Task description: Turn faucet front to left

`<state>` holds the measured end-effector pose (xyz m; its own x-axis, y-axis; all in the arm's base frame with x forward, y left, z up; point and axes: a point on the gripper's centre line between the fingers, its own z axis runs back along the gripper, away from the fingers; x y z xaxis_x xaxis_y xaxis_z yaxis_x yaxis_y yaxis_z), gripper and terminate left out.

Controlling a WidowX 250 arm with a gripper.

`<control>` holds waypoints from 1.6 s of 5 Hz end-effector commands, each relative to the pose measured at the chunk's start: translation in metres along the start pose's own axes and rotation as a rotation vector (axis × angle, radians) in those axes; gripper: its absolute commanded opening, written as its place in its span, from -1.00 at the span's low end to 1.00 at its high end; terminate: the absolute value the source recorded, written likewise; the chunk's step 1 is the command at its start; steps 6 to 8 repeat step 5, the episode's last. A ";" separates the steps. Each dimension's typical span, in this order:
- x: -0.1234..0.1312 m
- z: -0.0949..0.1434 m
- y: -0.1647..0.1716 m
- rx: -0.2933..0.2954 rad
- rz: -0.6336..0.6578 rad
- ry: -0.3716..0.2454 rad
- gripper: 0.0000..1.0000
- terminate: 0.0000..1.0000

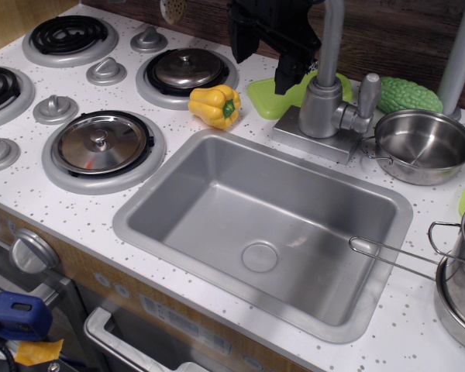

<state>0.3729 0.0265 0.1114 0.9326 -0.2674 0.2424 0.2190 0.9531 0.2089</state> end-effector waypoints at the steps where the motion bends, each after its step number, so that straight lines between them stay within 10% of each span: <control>1: 0.016 0.010 0.014 0.017 -0.002 -0.067 1.00 -1.00; 4: 0.023 0.003 0.033 0.087 -0.028 -0.113 1.00 -1.00; 5: 0.022 0.005 0.031 0.096 -0.010 -0.106 1.00 1.00; 8: 0.022 0.005 0.031 0.096 -0.010 -0.106 1.00 1.00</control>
